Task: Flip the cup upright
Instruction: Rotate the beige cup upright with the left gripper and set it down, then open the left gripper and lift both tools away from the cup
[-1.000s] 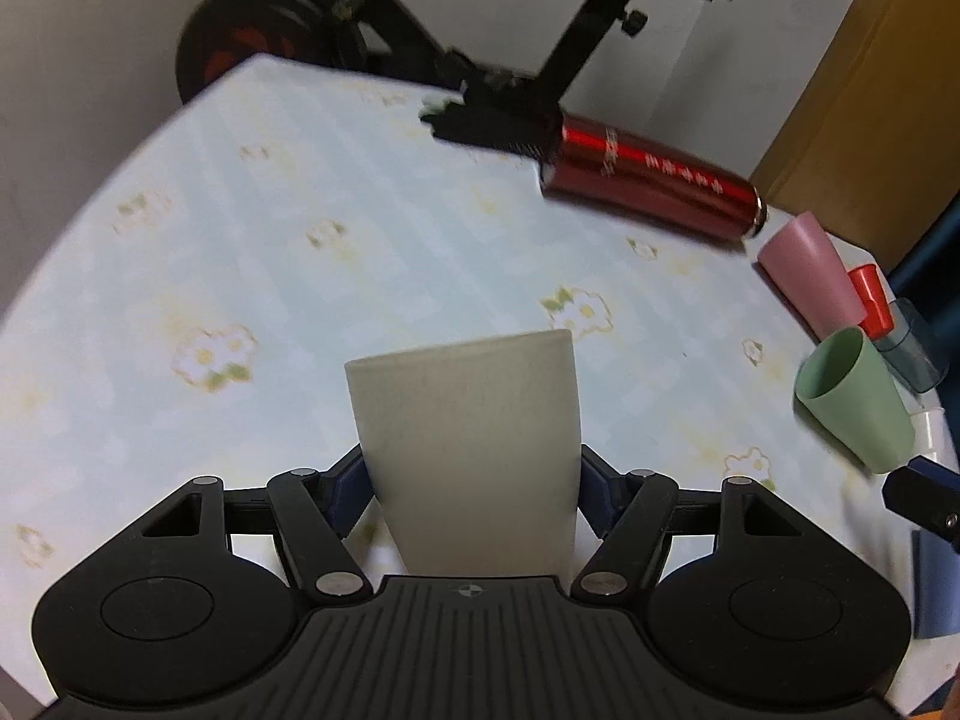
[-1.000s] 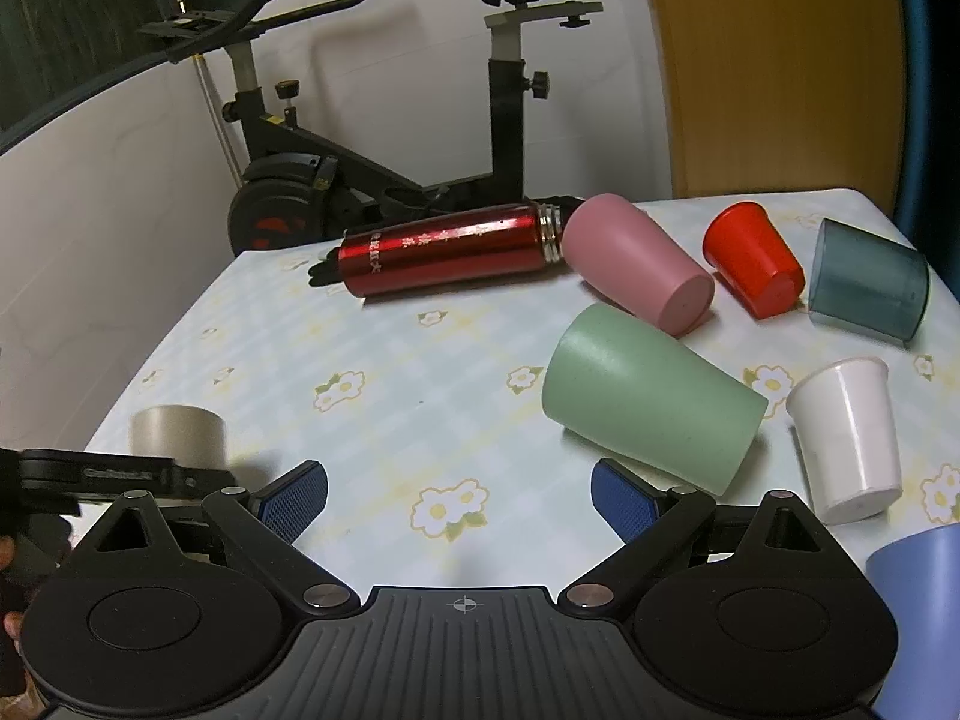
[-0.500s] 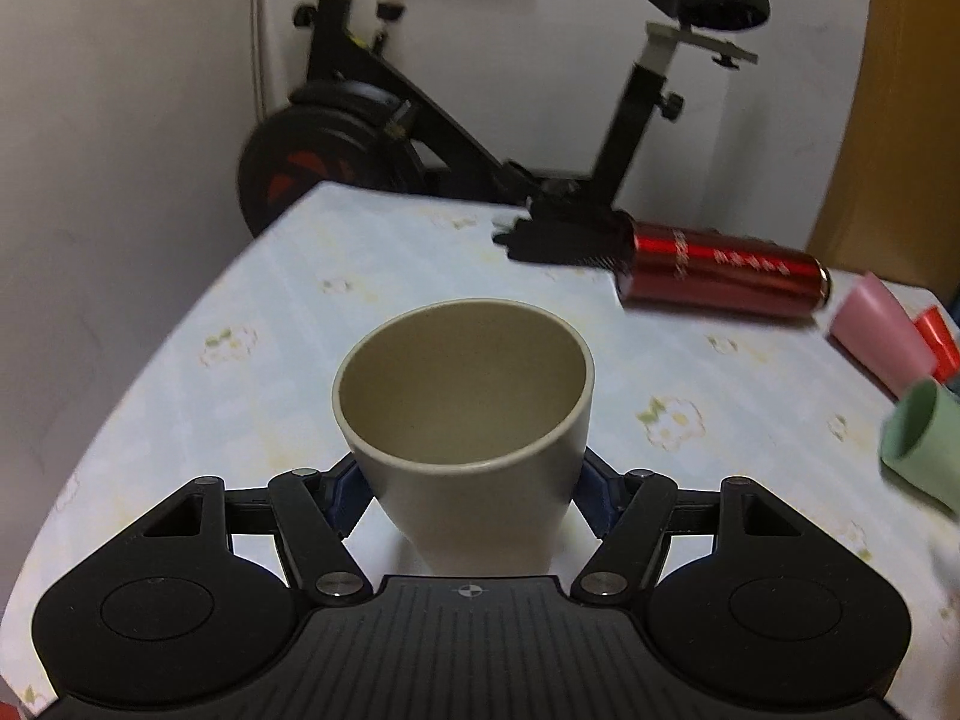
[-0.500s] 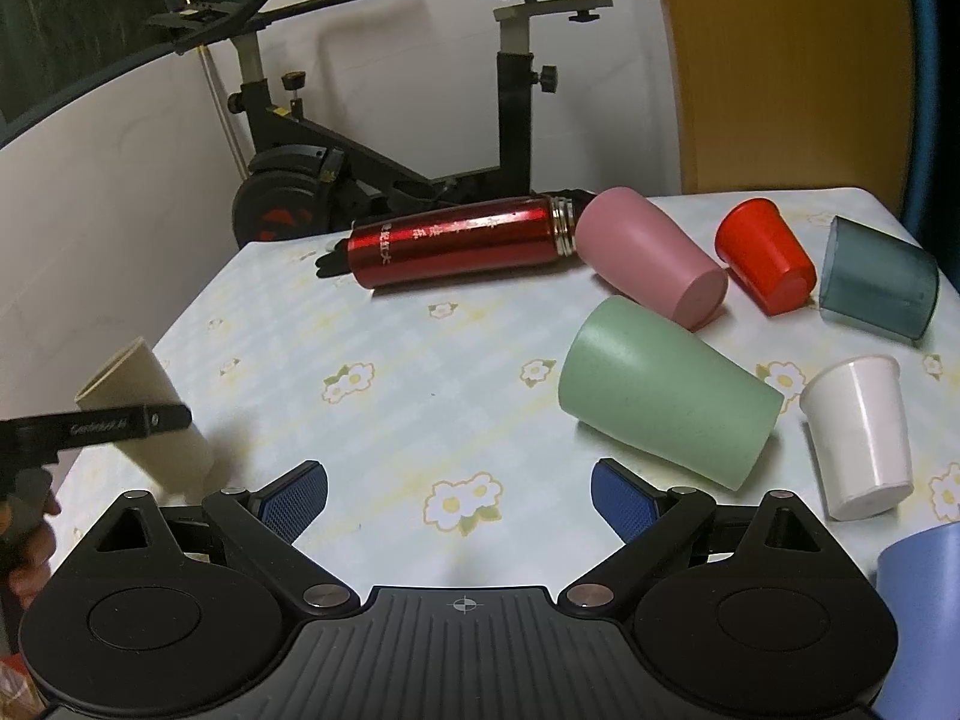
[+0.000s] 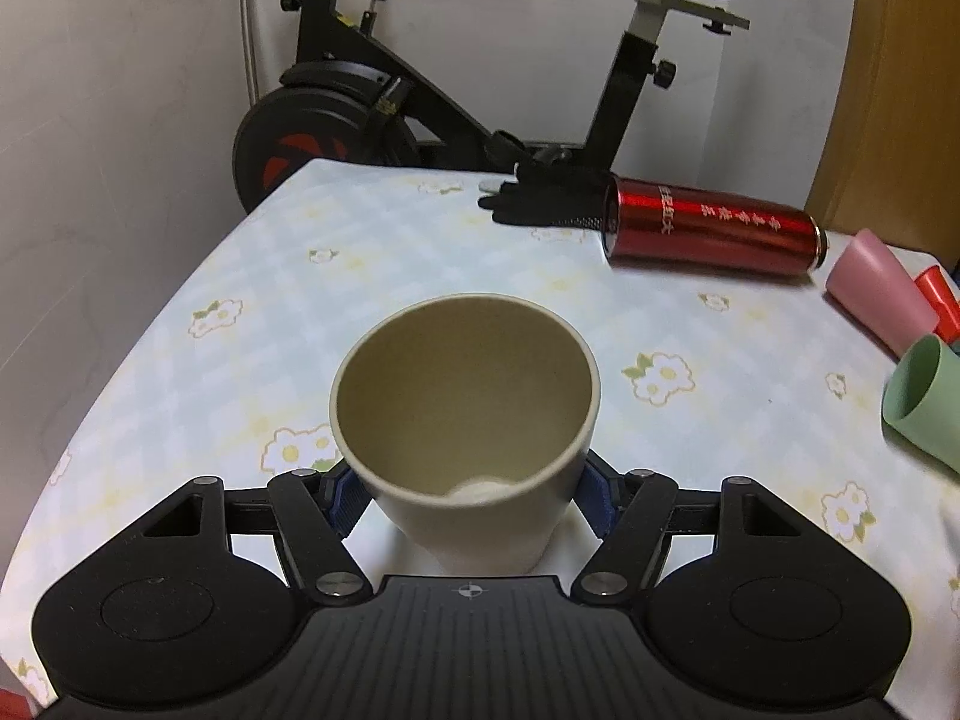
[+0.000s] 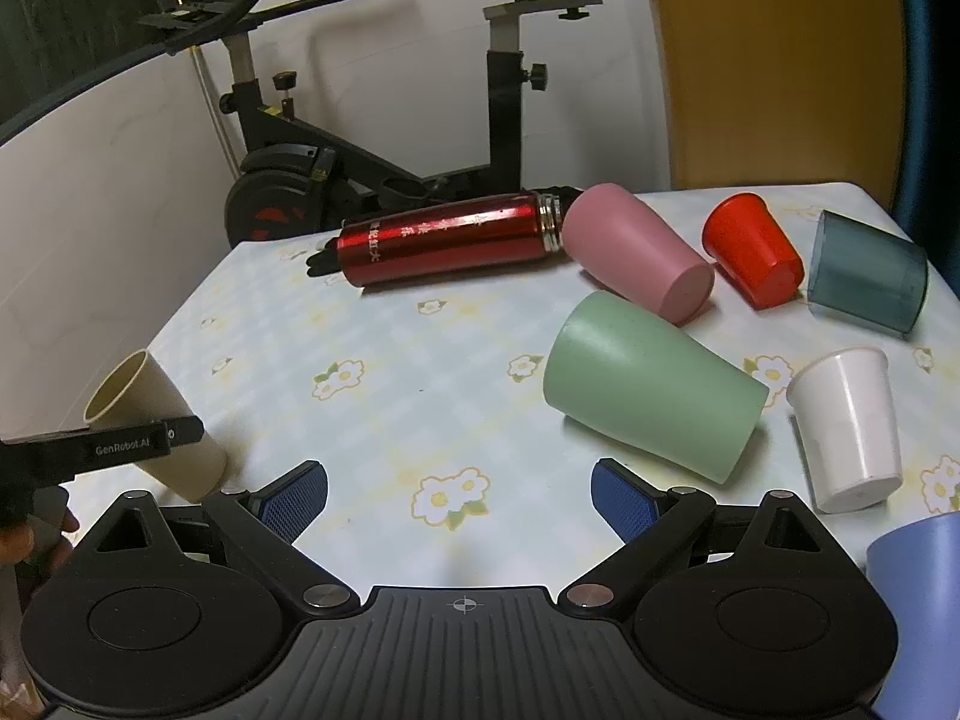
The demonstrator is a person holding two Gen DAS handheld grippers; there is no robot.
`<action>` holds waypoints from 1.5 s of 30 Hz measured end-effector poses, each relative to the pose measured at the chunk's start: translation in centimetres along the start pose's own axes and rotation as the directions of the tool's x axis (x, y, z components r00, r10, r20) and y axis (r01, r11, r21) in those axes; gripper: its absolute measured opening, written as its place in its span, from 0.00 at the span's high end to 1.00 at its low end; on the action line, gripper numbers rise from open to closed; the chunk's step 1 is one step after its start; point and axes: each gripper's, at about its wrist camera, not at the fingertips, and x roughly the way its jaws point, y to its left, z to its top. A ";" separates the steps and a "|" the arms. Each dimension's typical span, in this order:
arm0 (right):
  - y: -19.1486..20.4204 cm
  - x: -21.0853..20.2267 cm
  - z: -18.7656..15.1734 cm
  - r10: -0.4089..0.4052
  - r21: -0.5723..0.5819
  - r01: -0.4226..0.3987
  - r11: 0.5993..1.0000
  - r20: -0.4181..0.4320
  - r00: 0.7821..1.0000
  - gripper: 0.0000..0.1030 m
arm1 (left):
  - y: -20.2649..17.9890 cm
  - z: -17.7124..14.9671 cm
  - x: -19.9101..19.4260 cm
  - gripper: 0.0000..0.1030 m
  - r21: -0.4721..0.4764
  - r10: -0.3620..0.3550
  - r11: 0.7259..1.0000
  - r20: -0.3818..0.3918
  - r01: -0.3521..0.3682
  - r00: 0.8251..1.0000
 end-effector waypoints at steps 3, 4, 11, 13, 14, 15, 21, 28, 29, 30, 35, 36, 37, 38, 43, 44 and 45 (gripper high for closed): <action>0.1 -0.2 0.1 0.001 -0.004 -0.001 1.000 0.004 1.000 0.09 | 0.0 0.0 -0.1 0.28 -0.003 -0.010 1.000 -0.020 0.010 1.000; 0.1 -0.3 0.1 0.001 -0.005 -0.001 1.000 0.005 1.000 0.09 | 0.1 0.0 -0.2 0.26 -0.005 -0.014 1.000 -0.029 0.013 0.999; 0.3 -0.8 0.4 0.009 0.008 -0.009 1.000 0.008 1.000 0.08 | 0.2 0.4 -1.7 0.18 0.000 -0.014 1.000 -0.033 0.014 0.999; 0.4 -1.0 0.5 0.010 0.009 -0.010 1.000 0.011 1.000 0.07 | 0.3 0.6 -2.1 0.17 -0.001 -0.023 1.000 -0.035 0.023 0.999; 0.5 -1.1 0.5 0.011 0.009 -0.012 1.000 0.013 1.000 0.07 | 0.4 0.7 -2.4 0.17 -0.003 -0.026 1.000 -0.037 0.026 0.999; 0.6 -1.2 0.5 0.012 0.008 -0.012 1.000 0.014 1.000 0.07 | 0.4 0.8 -2.6 0.16 -0.004 -0.029 1.000 -0.036 0.029 0.999; 1.5 -3.1 1.7 0.003 -0.008 -0.003 1.000 0.039 0.999 0.03 | 0.9 2.1 -5.8 0.10 -0.019 -0.024 1.000 0.018 0.025 1.000; 3.2 -8.3 4.8 -0.036 -0.033 0.043 0.999 0.175 0.984 0.00 | 0.5 3.9 -12.6 0.00 0.011 -0.043 0.999 0.211 0.042 0.977; 3.3 -9.1 5.3 -0.039 -0.034 0.046 0.998 0.188 0.981 0.00 | 0.4 4.1 -13.4 0.00 0.014 -0.050 0.999 0.223 0.048 0.974; 3.6 -10.0 5.7 -0.037 -0.038 0.046 0.998 0.209 0.977 0.00 | 0.3 4.4 -14.4 0.00 0.014 -0.066 0.998 0.238 0.064 0.969; 5.3 -14.5 7.9 -0.013 -0.077 0.037 0.996 0.291 0.957 0.00 | -0.5 5.2 -19.0 0.00 0.010 -0.080 0.997 0.322 0.081 0.943; 5.7 -15.2 8.2 -0.017 -0.090 0.046 0.995 0.302 0.953 0.00 | -0.8 5.3 -19.9 0.00 0.008 -0.069 0.997 0.339 0.071 0.938; 6.1 -16.0 8.4 -0.019 -0.101 0.054 0.993 0.313 0.949 0.00 | -1.0 5.3 -20.7 0.00 0.006 -0.062 0.998 0.354 0.064 0.933; 6.6 -16.8 8.6 -0.017 -0.110 0.056 0.992 0.325 0.946 0.00 | -1.2 5.4 -21.7 0.00 0.006 -0.061 0.998 0.372 0.063 0.926; 8.1 -19.8 9.2 0.001 -0.139 0.052 0.989 0.357 0.934 0.00 | -2.0 5.4 -25.8 0.00 0.011 -0.038 0.999 0.453 0.037 0.891; 8.5 -20.4 9.2 0.004 -0.143 0.051 0.988 0.362 0.932 0.00 | -2.2 5.5 -26.3 0.00 0.013 -0.036 0.999 0.463 0.033 0.886; 8.8 -20.8 9.2 0.010 -0.148 0.048 0.988 0.367 0.930 0.00 | -2.3 5.5 -26.9 0.00 0.013 -0.031 1.000 0.472 0.028 0.881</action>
